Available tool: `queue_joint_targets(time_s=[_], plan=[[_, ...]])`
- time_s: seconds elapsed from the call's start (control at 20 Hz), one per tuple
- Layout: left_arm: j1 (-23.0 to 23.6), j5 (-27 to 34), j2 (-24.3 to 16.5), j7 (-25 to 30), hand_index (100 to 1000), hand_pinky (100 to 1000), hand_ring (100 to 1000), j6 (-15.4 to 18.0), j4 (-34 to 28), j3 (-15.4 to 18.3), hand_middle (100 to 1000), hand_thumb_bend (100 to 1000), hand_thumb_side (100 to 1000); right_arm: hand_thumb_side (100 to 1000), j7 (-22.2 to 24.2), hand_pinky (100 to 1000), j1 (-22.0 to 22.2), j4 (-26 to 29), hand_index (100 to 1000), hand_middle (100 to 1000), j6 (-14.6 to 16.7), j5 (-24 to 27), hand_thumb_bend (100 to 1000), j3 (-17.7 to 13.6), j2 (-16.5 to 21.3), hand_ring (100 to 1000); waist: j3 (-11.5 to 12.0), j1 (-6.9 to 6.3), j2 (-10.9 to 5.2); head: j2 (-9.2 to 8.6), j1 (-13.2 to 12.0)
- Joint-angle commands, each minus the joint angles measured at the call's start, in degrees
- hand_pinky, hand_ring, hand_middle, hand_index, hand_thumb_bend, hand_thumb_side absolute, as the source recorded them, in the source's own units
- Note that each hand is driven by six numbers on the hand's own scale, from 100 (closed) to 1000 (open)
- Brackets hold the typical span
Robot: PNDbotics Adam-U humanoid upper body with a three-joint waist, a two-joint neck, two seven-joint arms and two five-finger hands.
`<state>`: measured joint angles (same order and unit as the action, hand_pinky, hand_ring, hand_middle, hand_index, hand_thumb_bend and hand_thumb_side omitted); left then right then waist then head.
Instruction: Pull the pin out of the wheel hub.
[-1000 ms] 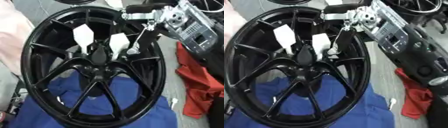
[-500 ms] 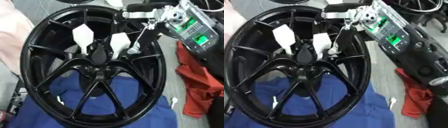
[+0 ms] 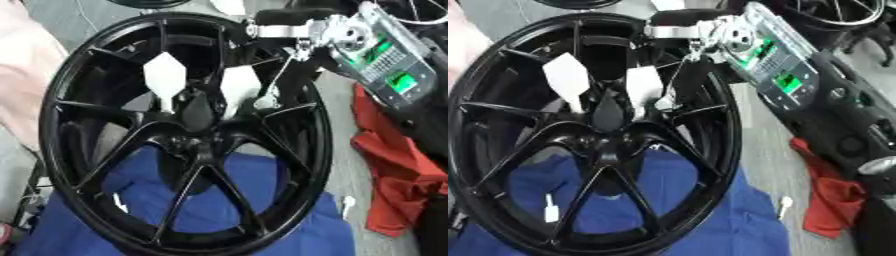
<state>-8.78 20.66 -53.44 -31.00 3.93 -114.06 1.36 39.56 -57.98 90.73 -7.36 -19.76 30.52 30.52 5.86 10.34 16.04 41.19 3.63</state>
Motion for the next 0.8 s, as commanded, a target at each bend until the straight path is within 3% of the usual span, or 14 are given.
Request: queue_joint_targets(time_s=[0.05, 0.2, 0.8], plan=[[-0.73, 0.05, -1.47, -0.09, 793, 739, 617, 0.18, -0.54, 0.55, 621, 100, 632, 100, -0.71, 749, -1.06, 0.93, 557, 392, -0.80, 0.77, 265, -0.76, 1.06, 610, -0.09, -0.82, -0.96, -0.51, -0.15], [-0.74, 0.24, -1.48, -0.12, 793, 739, 617, 0.13, -0.54, 0.58, 621, 100, 632, 100, -1.51, 747, -1.12, 1.07, 537, 375, -1.41, 1.04, 224, -0.66, 1.18, 597, -0.16, -0.84, -1.12, -0.57, -0.27], [-0.59, 1.09, -1.33, -0.40, 794, 743, 619, -0.07, -0.54, 0.88, 623, 100, 631, 100, -3.71, 756, -1.91, 0.43, 482, 327, -1.75, 1.73, 259, -0.12, 2.22, 569, -0.29, -1.09, -2.55, -1.03, -0.55]])
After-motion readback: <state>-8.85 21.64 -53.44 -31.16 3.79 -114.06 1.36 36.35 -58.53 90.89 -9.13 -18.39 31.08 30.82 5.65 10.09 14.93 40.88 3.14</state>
